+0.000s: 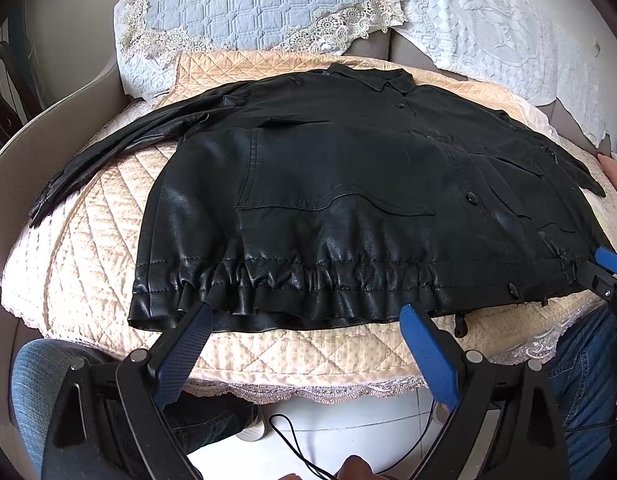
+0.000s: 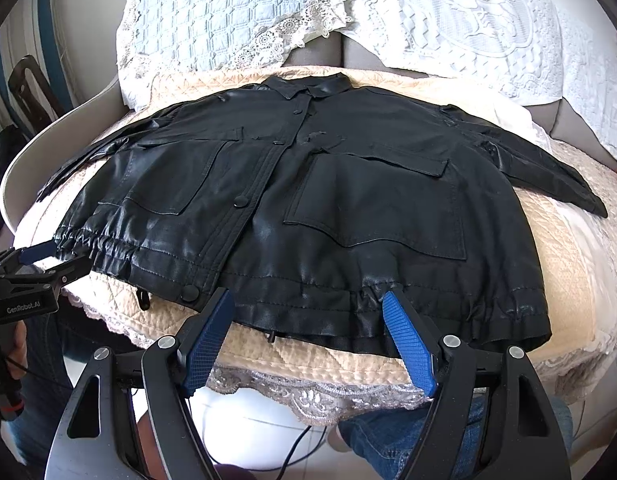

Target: Fold large clothes

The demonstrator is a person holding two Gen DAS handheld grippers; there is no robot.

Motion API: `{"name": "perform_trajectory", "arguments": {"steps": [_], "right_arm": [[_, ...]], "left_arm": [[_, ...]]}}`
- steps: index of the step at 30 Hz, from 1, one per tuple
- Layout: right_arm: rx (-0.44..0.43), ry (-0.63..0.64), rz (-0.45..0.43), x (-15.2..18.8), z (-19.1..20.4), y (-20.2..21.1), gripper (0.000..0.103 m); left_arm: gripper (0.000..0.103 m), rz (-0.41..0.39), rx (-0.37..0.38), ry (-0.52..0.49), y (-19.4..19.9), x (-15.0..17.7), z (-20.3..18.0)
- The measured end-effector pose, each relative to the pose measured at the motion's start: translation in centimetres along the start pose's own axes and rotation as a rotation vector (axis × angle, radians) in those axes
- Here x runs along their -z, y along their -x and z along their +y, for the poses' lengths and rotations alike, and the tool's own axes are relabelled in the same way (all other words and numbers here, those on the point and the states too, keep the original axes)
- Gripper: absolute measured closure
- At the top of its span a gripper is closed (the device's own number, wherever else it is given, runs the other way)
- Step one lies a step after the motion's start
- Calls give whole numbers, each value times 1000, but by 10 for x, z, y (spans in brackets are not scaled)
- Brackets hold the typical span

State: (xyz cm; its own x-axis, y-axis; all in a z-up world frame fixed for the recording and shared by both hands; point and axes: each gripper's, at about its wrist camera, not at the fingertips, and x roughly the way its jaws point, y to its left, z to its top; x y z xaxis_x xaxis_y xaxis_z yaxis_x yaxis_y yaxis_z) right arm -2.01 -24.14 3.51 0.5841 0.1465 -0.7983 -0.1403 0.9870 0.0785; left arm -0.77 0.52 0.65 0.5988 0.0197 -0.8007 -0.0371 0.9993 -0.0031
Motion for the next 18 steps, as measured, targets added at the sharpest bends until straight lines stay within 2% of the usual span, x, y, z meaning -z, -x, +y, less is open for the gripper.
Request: {"name": "perform_trajectory", "arguments": {"steps": [18], "right_arm": [[0, 8, 5, 1, 3, 0, 26]], "left_arm": [[7, 12, 11, 0, -1, 3, -1]]}}
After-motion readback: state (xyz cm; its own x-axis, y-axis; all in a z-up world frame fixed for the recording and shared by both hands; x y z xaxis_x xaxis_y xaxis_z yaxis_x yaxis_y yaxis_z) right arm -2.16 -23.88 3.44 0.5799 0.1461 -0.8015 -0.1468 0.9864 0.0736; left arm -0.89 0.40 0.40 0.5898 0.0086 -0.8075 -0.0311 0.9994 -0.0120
